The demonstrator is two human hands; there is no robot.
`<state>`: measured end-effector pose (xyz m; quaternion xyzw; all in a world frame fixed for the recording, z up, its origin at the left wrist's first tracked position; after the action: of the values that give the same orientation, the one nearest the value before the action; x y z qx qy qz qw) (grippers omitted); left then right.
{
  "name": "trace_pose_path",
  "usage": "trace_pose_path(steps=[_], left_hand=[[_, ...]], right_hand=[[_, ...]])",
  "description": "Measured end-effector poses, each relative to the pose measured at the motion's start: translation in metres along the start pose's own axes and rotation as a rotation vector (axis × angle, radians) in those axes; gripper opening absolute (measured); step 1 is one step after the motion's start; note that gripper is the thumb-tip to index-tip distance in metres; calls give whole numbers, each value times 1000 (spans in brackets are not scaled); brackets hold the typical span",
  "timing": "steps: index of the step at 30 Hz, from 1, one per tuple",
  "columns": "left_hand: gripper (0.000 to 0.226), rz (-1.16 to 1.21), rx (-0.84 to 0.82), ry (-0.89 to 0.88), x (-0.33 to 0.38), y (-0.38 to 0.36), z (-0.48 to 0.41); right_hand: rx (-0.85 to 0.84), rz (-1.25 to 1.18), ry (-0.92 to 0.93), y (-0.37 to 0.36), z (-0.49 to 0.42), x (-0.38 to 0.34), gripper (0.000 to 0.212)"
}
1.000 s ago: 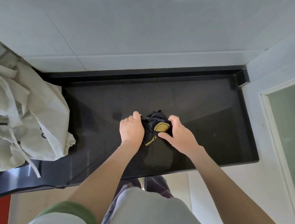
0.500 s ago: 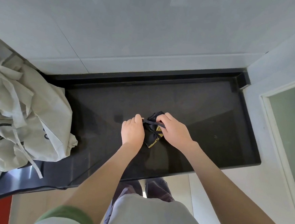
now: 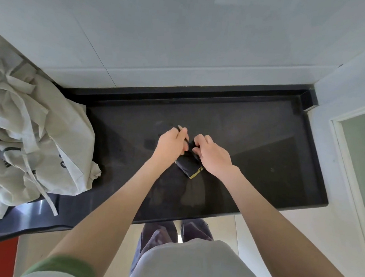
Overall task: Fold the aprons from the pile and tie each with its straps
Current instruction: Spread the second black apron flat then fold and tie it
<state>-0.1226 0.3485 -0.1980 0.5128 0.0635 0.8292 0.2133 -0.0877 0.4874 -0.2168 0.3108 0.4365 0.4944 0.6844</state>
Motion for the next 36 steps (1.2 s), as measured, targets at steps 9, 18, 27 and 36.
trace_pose_path(steps=[9, 18, 27, 36], left_hand=[[19, 395, -71, -89, -19, -30, 5], [50, 425, -126, -206, -23, -24, 10], [14, -309, 102, -549, -31, -35, 21], [26, -428, -31, -643, -40, -31, 22]], right_hand=[[-43, -549, -57, -4, 15, 25, 27], [-135, -1052, -228, -3, 25, 12, 15], [-201, -1378, -239, -7, 28, 22, 11], [-198, -1388, -241, -5, 26, 20, 21]])
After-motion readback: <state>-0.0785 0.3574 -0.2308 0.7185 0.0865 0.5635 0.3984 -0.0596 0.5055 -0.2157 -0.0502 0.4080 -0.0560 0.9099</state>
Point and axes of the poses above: each hand's wrist, its own z-axis away from the middle knuckle, its own y-axis out of the back of the hand, x = y × z, the point moved 1 cm from there along -z, towards the middle knuckle, and after that the axes turned 7 degrees about -y, right-handed, at the moved point
